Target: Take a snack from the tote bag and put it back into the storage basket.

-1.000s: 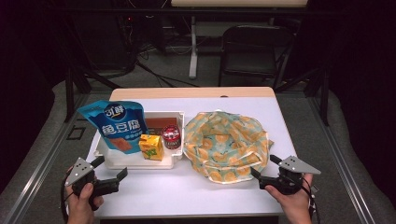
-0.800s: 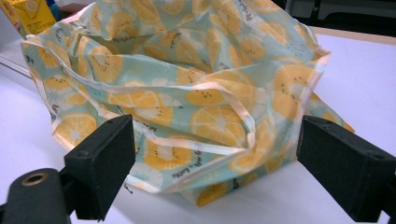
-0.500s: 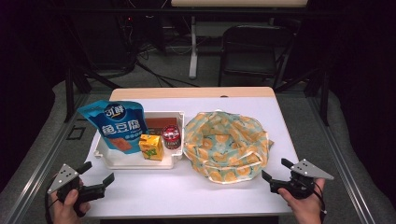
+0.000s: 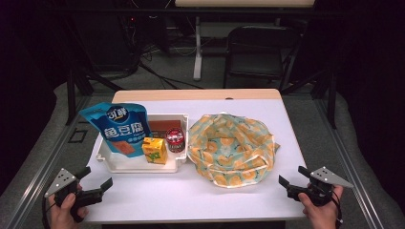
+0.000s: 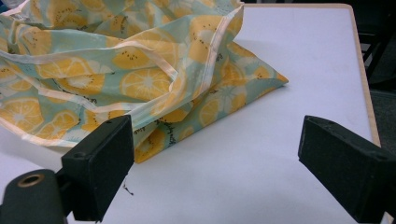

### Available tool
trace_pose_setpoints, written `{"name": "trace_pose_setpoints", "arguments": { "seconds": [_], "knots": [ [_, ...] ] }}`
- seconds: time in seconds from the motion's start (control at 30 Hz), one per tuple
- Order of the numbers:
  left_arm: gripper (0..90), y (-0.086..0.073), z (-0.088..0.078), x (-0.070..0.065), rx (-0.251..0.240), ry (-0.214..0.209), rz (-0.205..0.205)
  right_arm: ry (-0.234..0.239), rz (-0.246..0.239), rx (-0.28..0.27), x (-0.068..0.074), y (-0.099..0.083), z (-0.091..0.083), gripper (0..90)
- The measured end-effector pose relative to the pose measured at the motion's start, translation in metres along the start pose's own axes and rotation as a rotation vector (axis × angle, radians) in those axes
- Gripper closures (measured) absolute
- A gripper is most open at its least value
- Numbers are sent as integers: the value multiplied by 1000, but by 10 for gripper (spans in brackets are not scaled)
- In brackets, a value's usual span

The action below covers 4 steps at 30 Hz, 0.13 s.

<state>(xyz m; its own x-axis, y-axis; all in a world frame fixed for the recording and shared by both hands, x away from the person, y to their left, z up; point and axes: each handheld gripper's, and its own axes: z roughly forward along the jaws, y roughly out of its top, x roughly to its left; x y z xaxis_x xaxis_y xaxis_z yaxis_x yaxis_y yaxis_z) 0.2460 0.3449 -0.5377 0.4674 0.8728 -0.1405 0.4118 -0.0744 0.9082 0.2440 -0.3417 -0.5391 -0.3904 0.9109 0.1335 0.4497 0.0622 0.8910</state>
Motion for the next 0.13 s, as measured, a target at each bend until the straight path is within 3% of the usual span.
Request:
{"name": "trace_pose_setpoints", "arguments": {
  "seconds": [0.1,0.13],
  "knots": [
    [0,-1,2,1,22,-10,4,-2,-1,-2,3,1,1,100],
    [0,-1,3,0,29,5,11,0,-5,2,4,1,2,98]
  ]
}}
